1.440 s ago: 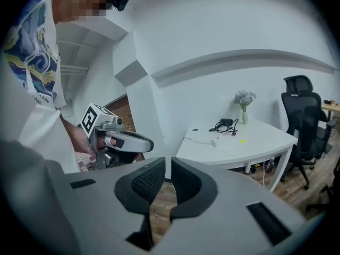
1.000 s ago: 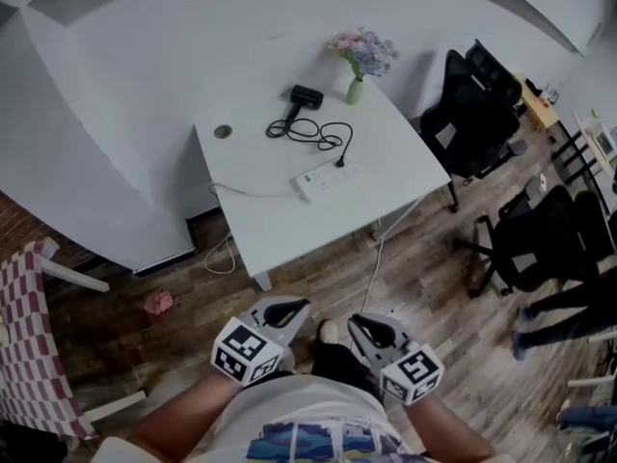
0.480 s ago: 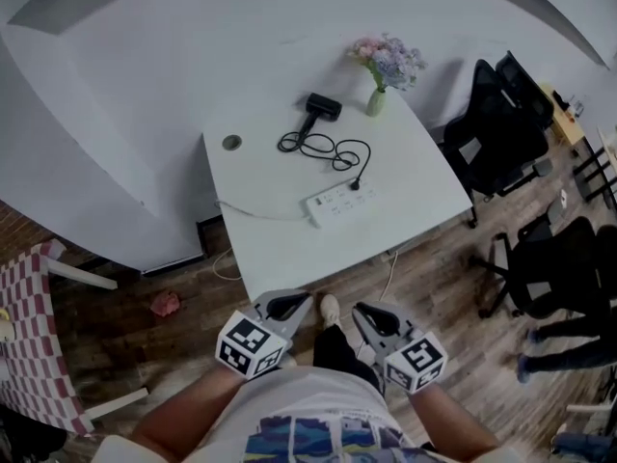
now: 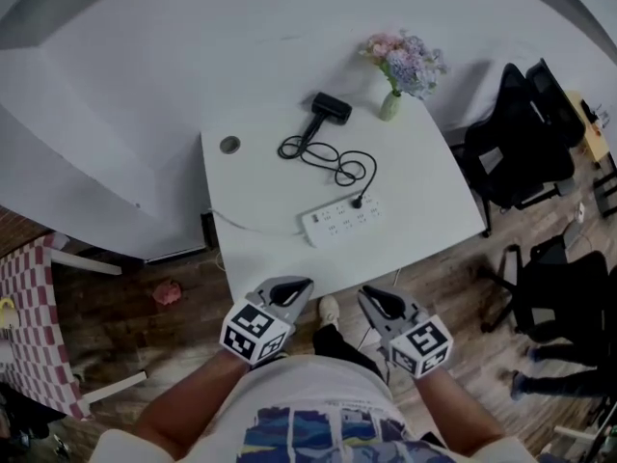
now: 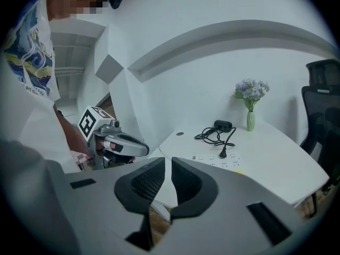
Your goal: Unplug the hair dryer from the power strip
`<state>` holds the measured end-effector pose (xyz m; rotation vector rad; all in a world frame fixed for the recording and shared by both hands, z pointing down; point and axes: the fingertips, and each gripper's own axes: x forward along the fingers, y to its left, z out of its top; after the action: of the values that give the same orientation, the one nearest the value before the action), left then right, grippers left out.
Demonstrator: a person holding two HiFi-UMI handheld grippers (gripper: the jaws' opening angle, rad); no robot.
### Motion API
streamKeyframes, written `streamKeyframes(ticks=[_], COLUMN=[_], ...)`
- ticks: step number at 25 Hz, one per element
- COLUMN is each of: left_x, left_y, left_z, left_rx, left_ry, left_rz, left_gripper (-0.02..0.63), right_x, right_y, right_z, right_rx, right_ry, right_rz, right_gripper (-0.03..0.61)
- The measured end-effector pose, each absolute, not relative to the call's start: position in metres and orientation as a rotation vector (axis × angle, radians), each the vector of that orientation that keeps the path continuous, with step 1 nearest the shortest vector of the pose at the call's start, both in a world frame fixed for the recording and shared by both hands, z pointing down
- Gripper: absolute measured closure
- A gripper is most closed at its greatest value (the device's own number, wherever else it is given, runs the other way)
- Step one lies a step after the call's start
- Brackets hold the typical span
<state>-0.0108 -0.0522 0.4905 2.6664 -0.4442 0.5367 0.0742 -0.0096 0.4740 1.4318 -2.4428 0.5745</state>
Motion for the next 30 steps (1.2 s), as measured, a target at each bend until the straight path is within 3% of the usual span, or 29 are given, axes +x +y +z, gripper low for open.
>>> streamKeyframes(ticks=[4, 8, 30], left_x=[0.011, 0.029, 0.071], left_y=[-0.073, -0.09, -0.162], left_z=[0.504, 0.523, 0.61], left_rx=[2.642, 2.618, 2.521], left_ry=[-0.481, -0.518, -0.635], left_rz=[0.564, 0.606, 0.88], left_gripper=[0.611, 0.611, 0.611], right_x=[0.099, 0.119, 0.18], right_y=[-0.034, -0.056, -0.142], right_z=[0.483, 0.492, 0.573], right_rx=[1.382, 1.332, 1.14], right_ry=[-2.448, -2.458, -2.441], right_rz=[0.572, 0.562, 0.567], right_gripper=[0.532, 0.479, 0.419])
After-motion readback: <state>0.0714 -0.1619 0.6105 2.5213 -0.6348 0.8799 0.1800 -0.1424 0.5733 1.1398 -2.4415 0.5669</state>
